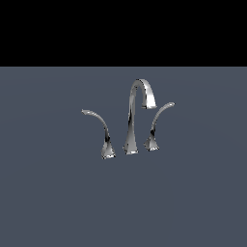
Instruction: Turn on the faucet by rotating a designated handle.
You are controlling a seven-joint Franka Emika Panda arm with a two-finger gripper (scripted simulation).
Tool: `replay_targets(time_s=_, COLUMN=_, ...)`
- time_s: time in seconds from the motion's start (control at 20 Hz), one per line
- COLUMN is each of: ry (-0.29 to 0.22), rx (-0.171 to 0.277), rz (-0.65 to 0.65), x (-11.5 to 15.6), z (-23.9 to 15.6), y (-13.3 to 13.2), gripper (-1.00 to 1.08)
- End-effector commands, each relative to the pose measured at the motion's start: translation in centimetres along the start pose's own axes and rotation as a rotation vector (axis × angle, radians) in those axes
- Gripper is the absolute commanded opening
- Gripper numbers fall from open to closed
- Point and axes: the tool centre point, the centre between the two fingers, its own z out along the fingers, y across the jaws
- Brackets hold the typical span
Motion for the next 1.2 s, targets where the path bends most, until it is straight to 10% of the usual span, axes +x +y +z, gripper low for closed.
replay_targets(time_s=0.0, ry=0.000, rx=0.000, rz=0.000, x=0.0, z=0.0, y=0.0, gripper=-1.00)
replay_targets(time_s=1.15, ry=-0.011, rx=0.011, rz=0.291, x=3.2, z=6.8, y=-4.7, gripper=-1.00)
